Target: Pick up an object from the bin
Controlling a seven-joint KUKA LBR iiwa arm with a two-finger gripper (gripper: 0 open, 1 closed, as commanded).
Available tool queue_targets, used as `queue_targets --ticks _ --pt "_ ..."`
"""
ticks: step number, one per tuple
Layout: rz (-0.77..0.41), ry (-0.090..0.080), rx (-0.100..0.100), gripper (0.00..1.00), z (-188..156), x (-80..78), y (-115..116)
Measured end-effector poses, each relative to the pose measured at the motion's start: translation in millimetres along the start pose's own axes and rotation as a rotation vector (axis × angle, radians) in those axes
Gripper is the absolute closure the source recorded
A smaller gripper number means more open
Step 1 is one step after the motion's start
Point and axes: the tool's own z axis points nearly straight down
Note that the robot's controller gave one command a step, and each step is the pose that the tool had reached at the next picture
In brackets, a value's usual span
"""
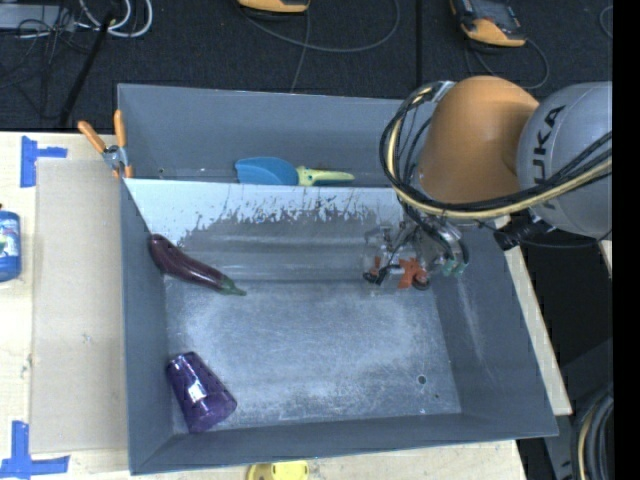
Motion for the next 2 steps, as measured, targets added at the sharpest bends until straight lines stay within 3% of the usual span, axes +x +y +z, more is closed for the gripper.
queue_targets --ticks 1,2 --pt "0.001 0.000 0.000 1.00 0 0.0 0" --pt "0.001 0.006 0.000 1.00 -48 -1.3 0"
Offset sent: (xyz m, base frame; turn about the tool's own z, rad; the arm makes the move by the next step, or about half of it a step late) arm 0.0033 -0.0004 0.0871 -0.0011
